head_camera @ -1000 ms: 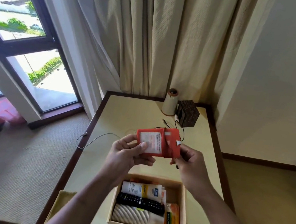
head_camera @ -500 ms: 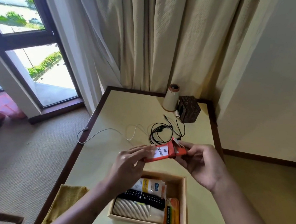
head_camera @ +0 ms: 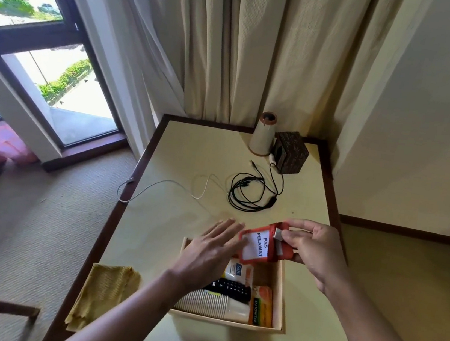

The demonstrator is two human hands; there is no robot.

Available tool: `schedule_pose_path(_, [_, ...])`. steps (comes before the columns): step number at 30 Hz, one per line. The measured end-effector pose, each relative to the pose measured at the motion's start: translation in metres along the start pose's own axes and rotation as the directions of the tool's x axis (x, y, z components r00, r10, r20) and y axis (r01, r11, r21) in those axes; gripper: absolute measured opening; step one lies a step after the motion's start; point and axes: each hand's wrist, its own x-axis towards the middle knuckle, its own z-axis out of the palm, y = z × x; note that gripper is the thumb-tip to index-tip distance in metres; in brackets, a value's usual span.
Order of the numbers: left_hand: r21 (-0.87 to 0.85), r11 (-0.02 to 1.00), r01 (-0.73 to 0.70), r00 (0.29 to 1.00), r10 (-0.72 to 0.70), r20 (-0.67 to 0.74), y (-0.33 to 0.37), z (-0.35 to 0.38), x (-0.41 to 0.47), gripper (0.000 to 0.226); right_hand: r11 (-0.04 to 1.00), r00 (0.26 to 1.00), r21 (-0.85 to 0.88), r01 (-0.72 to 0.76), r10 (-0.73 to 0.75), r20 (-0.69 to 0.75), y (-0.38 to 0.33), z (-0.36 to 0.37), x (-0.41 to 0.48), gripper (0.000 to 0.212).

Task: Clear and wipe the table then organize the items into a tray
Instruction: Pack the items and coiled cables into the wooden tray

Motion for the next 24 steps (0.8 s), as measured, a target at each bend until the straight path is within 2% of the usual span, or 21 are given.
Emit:
schedule_pose_path(1, [0.005, 0.992, 0.127, 0.991, -0.127, 0.034, -0.001, 0.002, -0.001, 0.064, 0.999, 0.999, -0.038, 0.019, -0.021, -0.044, 0.007, -0.002, -0.001, 0.027])
schedule_pose_path(2, [0.012, 0.957, 0.289, 0.954, -0.289, 0.078, -0.004, 0.005, -0.002, 0.070, 0.995, 0.996, -0.086, 0.043, -0.049, -0.077, 0.017, -0.004, -0.002, 0.028])
schedule_pose_path(4, [0.047, 0.832, 0.553, 0.812, -0.551, 0.192, -0.013, 0.011, -0.009, 0.072, 0.976, 0.986, -0.201, 0.090, -0.116, -0.120, 0.037, -0.003, -0.007, 0.030])
schedule_pose_path(5, [0.058, 0.785, 0.617, 0.754, -0.610, 0.242, -0.018, 0.013, -0.012, 0.068, 0.959, 0.979, -0.259, 0.113, -0.152, -0.134, 0.047, 0.000, -0.011, 0.030])
schedule_pose_path(6, [0.068, 0.767, 0.638, 0.726, -0.629, 0.279, -0.020, 0.015, -0.016, 0.064, 0.937, 0.971, -0.321, 0.138, -0.192, -0.142, 0.056, 0.003, -0.017, 0.030])
schedule_pose_path(9, [0.121, 0.805, 0.580, 0.760, -0.589, 0.276, -0.023, 0.021, -0.022, 0.049, 0.867, 0.948, -0.450, 0.214, -0.295, -0.118, 0.075, 0.016, -0.030, 0.038])
schedule_pose_path(13, [0.121, 0.800, 0.588, 0.763, -0.598, 0.245, -0.025, 0.023, -0.023, 0.041, 0.782, 0.914, -0.544, 0.304, -0.400, -0.064, 0.091, 0.029, -0.036, 0.043])
schedule_pose_path(19, [0.141, 0.804, 0.577, 0.767, -0.593, 0.243, -0.024, 0.024, -0.026, 0.037, 0.538, 0.797, -0.691, 0.482, -0.597, 0.092, 0.125, 0.041, -0.039, 0.045])
schedule_pose_path(21, [0.146, 0.806, 0.573, 0.770, -0.591, 0.242, -0.024, 0.024, -0.026, 0.036, 0.513, 0.797, -0.722, 0.464, -0.598, 0.087, 0.131, 0.047, -0.036, 0.042])
schedule_pose_path(24, [0.138, 0.807, 0.574, 0.771, -0.590, 0.239, -0.024, 0.025, -0.025, 0.034, 0.554, 0.859, -0.745, 0.373, -0.510, 0.051, 0.129, 0.057, -0.030, 0.036])
